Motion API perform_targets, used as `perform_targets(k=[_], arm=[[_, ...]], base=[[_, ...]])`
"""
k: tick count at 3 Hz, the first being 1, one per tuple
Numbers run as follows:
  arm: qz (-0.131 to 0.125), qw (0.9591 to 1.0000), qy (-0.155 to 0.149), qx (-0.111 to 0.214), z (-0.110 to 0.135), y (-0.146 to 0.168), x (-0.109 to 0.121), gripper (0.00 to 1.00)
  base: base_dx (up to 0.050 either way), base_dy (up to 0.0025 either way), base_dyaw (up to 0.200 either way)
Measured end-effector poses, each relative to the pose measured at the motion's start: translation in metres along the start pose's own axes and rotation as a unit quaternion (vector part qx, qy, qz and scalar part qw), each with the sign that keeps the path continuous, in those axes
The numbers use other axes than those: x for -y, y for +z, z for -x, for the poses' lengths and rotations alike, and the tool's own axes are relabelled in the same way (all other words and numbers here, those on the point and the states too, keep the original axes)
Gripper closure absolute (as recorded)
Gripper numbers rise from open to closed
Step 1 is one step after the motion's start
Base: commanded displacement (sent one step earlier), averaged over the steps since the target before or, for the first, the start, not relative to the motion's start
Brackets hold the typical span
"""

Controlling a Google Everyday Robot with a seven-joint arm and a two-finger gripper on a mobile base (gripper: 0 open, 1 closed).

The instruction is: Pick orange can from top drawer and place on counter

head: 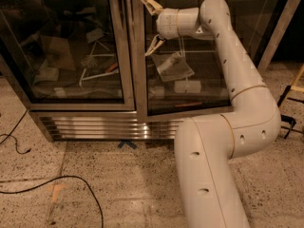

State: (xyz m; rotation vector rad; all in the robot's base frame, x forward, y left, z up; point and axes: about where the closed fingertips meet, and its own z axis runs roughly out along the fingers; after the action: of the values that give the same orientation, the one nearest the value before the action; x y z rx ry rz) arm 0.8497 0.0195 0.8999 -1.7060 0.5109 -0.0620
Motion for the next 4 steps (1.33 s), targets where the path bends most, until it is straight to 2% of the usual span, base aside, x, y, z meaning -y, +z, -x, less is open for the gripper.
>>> perform_targets(k=[1,4], arm=[[-0.004,0.9994,0.024,0.023,0.0155,-0.0008,0.0056,0.18],[-0.005,0.9994,0.024,0.023,0.0087,-0.0062,0.0049,0.87]], base=[[0.000,0.00000,0.000],[0.000,0.00000,0.000]])
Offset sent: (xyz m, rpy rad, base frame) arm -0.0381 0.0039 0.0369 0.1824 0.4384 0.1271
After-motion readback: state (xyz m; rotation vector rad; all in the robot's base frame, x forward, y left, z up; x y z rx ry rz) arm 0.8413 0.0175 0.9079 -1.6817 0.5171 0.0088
